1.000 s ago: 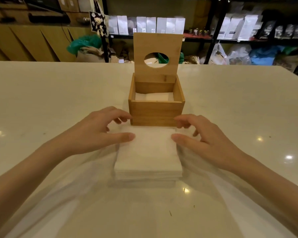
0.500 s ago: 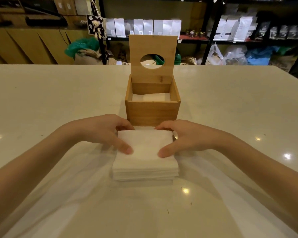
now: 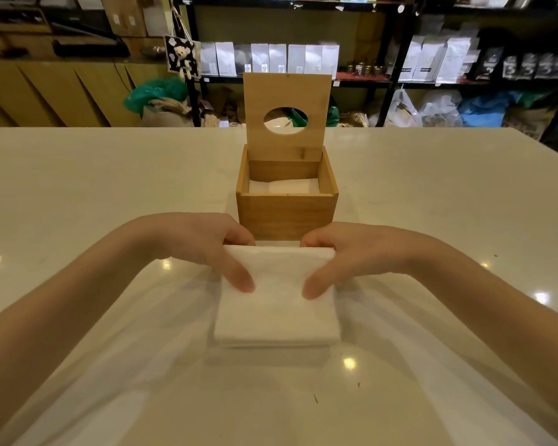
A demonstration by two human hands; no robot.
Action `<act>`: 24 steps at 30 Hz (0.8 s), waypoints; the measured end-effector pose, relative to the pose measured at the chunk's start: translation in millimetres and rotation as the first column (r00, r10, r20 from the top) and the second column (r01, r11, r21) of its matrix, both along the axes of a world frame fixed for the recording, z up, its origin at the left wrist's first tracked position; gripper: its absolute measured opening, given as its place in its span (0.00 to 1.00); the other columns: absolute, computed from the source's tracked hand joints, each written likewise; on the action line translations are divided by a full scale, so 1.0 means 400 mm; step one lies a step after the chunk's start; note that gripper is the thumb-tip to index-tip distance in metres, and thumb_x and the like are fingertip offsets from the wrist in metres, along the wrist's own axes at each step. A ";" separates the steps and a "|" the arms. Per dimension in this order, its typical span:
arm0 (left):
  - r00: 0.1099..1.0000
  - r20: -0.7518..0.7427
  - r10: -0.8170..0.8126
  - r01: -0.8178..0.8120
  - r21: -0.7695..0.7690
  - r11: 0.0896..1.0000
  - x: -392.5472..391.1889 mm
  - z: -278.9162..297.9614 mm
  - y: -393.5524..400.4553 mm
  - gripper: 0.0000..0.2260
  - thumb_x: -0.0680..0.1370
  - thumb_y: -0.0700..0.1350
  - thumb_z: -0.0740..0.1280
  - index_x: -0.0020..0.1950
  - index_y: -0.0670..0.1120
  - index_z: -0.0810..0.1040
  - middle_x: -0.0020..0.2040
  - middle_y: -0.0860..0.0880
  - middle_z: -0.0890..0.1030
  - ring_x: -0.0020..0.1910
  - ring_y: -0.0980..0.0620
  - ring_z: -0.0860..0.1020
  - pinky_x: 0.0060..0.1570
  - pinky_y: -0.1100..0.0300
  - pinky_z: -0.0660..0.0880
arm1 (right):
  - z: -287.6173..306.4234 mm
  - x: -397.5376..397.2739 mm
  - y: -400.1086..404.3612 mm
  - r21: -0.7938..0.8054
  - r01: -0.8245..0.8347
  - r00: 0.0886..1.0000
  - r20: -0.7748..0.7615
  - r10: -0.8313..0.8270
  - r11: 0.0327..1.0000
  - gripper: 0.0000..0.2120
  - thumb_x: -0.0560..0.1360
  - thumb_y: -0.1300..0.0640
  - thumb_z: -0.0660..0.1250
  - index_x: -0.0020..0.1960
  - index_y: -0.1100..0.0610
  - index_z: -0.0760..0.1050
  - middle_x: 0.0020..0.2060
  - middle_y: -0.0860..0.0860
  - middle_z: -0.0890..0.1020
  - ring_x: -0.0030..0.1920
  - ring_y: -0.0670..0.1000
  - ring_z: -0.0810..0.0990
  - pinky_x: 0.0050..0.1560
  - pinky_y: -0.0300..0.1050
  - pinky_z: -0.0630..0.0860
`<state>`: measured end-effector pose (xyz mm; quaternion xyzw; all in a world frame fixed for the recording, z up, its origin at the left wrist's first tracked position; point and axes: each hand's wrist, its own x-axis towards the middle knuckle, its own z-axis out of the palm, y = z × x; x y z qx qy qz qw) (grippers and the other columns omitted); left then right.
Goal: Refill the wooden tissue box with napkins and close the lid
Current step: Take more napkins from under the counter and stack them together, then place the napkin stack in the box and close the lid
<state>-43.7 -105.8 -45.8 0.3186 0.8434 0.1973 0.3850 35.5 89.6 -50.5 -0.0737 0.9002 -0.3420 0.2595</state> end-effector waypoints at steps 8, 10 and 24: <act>0.966 0.169 0.195 -0.237 0.290 0.927 -0.013 0.072 -0.021 0.17 0.55 0.49 0.79 0.42 0.49 0.84 0.43 0.53 0.86 0.43 0.57 0.83 0.38 0.71 0.77 | 0.098 0.008 0.049 -0.185 0.190 0.979 -0.044 -0.201 0.964 0.25 0.55 0.49 0.78 0.51 0.54 0.79 0.49 0.49 0.85 0.53 0.50 0.81 0.62 0.52 0.73; 0.944 0.221 0.244 -0.316 0.398 0.861 -0.016 0.099 -0.025 0.23 0.46 0.53 0.80 0.39 0.50 0.85 0.42 0.52 0.86 0.42 0.56 0.84 0.36 0.71 0.77 | 0.119 -0.004 0.067 -0.260 0.250 0.963 -0.030 -0.267 0.933 0.23 0.56 0.51 0.77 0.50 0.55 0.81 0.50 0.50 0.85 0.55 0.52 0.80 0.64 0.55 0.72; 0.677 0.361 0.642 -0.716 0.524 0.461 -0.081 0.105 0.050 0.15 0.57 0.49 0.74 0.41 0.45 0.83 0.46 0.53 0.81 0.56 0.51 0.74 0.57 0.52 0.68 | 0.113 -0.134 0.090 -0.424 0.515 0.800 -0.072 -0.595 0.745 0.34 0.49 0.41 0.75 0.52 0.55 0.81 0.58 0.49 0.78 0.61 0.53 0.72 0.56 0.48 0.67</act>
